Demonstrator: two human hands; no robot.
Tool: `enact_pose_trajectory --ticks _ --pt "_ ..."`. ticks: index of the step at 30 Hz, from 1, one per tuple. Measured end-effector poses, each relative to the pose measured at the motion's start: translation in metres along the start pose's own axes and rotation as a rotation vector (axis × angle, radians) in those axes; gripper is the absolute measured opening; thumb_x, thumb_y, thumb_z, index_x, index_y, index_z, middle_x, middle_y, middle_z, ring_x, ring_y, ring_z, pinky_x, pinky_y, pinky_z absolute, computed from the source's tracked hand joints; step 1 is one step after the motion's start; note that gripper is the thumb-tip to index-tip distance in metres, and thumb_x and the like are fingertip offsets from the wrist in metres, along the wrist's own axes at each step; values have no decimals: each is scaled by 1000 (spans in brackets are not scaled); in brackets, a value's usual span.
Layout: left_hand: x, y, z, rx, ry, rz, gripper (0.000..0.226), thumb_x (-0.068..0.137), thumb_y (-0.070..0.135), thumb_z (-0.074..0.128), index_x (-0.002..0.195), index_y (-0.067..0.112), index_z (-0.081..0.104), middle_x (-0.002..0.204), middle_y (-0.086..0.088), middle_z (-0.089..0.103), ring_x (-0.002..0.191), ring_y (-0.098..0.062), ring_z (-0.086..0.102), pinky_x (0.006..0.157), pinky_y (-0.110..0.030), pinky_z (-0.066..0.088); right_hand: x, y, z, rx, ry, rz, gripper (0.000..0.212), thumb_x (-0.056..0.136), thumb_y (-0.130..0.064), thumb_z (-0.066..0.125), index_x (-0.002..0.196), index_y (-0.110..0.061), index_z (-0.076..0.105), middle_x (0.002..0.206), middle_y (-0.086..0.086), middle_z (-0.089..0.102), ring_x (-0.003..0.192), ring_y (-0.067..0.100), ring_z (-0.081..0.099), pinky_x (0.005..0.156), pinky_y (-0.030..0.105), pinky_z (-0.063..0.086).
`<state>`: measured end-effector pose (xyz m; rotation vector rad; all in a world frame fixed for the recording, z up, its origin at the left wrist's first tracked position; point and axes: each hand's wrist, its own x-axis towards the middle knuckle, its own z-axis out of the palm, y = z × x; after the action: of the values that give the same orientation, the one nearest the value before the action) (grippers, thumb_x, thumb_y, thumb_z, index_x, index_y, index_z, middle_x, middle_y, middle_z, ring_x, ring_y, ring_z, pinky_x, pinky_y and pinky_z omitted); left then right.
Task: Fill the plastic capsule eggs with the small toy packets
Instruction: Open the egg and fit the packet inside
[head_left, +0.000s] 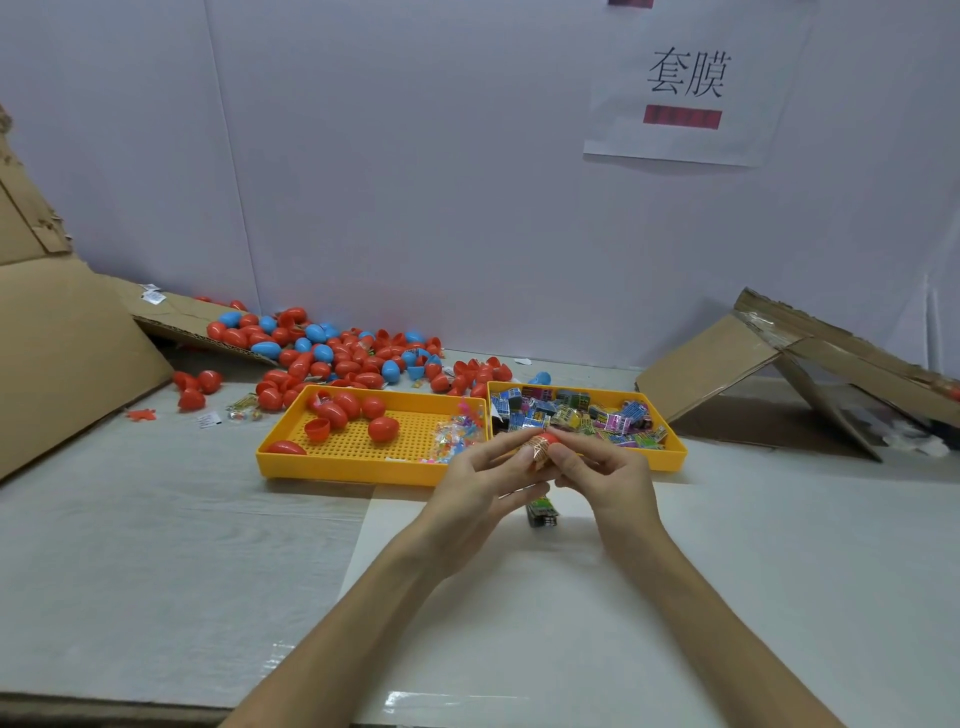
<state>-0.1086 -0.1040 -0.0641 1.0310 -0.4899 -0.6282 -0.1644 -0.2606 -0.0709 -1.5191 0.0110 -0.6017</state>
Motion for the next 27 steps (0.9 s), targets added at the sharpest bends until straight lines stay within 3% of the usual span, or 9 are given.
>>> enact_pose_trajectory --ticks 6,10,15,19,22,24,27 --pt "0 -1 -2 24 36 45 42 83 16 76 124 12 70 117 -19 72 110 -31 71 88 -29 58 -1 -1 0 112 -82 72 24 80 -32 74 101 -24 81 100 9 77 90 23 74 70 25 57" --pt "0 -4 -1 88 40 79 41 75 17 80 116 15 74 110 -17 72 109 -33 70 88 -31 58 1 -1 -1 151 -92 93 18 78 -25 75 94 -19 82 95 9 77 88 22 74 70 26 58" --pt "1 -4 -1 153 19 87 39 79 16 82 116 17 74 114 -14 73 111 -29 69 93 -36 58 3 1 -5 223 -96 146 14 77 -17 73 88 -13 81 93 13 76 90 27 73 74 30 60" --pt "0 -4 0 195 33 106 39 78 16 83 116 19 74 114 -14 73 110 -28 69 95 -41 58 4 0 -6 266 -133 173 15 80 -23 76 92 -14 80 94 13 74 92 26 72 75 32 59" --pt "1 -4 0 277 67 143 38 80 9 84 113 24 75 112 -3 74 105 -22 71 86 -33 60 4 1 -4 224 -158 190 29 79 -37 76 101 -19 78 100 11 73 95 25 72 79 41 60" --pt "2 -5 -1 308 70 154 39 78 6 84 111 24 75 109 2 75 101 -19 73 81 -28 59 4 3 -3 148 -166 176 23 80 -34 76 96 -18 78 94 9 72 92 24 71 82 47 59" --pt "1 -6 0 344 57 165 41 77 4 85 109 27 75 107 7 75 100 -18 73 79 -27 59 4 3 -5 169 -172 158 18 77 -30 80 85 -14 78 85 5 70 86 21 70 74 40 60"
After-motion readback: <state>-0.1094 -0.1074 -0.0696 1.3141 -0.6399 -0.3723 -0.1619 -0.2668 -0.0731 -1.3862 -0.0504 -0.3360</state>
